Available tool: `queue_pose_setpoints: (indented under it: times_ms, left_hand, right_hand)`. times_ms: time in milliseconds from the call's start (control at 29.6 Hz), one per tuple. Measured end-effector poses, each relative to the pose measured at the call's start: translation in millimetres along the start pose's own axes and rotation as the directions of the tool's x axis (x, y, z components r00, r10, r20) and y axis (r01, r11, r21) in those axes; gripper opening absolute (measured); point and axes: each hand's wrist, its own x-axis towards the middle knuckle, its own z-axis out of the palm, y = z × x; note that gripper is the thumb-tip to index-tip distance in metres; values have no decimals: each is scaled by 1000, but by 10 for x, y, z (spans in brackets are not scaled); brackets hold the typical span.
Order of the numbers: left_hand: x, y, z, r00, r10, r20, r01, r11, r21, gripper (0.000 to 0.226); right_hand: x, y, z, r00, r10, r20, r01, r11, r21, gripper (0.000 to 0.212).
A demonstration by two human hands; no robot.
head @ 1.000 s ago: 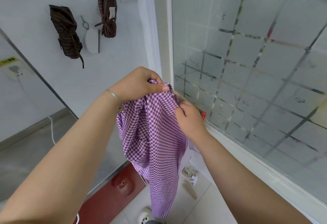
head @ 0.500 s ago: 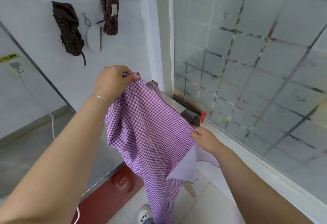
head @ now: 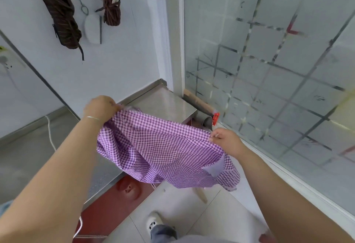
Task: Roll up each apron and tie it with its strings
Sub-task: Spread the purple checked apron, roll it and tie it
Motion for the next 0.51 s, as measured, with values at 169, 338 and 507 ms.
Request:
queue_pose_setpoints:
  times_ms: [169, 338, 507]
  left_hand:
    - [-308, -173, 401, 698, -73, 713, 30, 997, 72, 38]
    - [-417, -56, 344, 754, 160, 637, 265, 814, -517, 26]
    - [-109, -105, 198, 995, -4, -100, -54, 817, -575, 29]
  right_hand:
    - [171, 235, -270, 934, 167, 316, 41, 828, -559, 18]
    - [406, 225, -389, 962, 199, 188, 32, 600, -800, 18]
    - [768, -95, -252, 980, 189, -58, -167, 631, -757, 31]
